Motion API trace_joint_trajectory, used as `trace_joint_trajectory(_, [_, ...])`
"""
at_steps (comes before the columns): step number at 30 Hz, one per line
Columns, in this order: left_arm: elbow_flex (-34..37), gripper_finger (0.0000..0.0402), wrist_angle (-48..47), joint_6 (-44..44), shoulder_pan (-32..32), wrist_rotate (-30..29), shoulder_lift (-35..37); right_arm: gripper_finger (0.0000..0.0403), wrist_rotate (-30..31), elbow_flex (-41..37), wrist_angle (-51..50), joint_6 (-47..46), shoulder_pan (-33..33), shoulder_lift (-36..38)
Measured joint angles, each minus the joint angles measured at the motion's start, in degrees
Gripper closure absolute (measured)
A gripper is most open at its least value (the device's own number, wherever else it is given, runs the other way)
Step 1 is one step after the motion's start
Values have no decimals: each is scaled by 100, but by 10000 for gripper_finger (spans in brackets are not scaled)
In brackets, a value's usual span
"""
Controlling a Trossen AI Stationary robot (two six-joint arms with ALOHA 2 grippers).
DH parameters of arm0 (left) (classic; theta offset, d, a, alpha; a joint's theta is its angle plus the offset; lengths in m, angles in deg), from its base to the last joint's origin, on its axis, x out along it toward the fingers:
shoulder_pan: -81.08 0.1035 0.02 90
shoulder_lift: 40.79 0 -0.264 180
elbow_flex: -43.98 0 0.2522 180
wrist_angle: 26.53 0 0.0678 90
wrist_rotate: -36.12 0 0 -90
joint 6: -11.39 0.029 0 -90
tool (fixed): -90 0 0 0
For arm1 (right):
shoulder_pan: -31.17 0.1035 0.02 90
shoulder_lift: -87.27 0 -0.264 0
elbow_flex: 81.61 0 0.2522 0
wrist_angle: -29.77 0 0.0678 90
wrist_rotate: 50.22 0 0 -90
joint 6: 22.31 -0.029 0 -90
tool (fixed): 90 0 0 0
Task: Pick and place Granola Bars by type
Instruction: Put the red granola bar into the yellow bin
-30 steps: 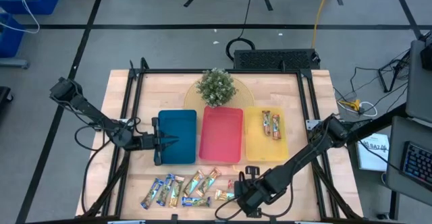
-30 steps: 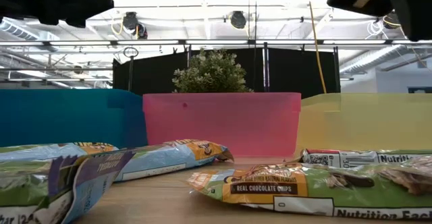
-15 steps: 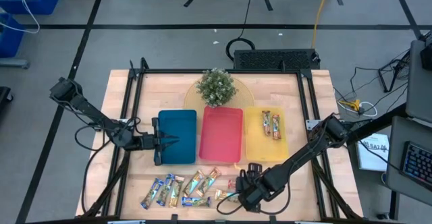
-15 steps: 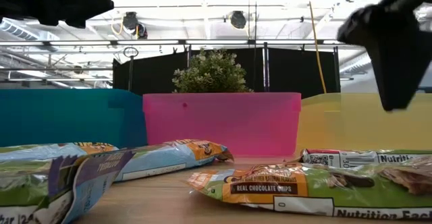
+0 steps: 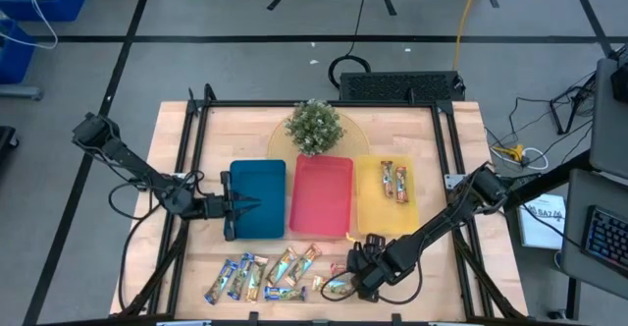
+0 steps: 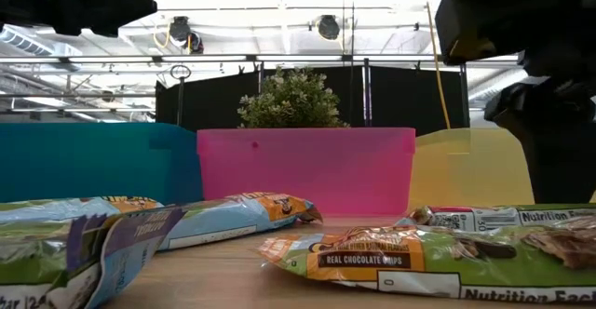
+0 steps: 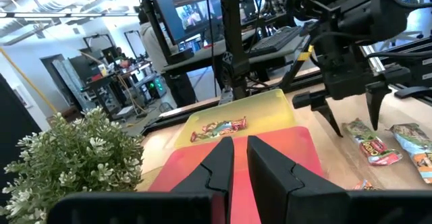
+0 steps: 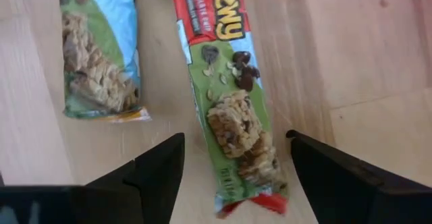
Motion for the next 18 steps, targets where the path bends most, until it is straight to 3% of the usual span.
trace_joint_trajectory(9, [0,350,2,116,1,0,0,177,-17,-341,189,169,-24,-4])
trace_joint_trajectory(18, [0,350,2,128,1,0,0,289,-128,-492,286,-22,-28,-4])
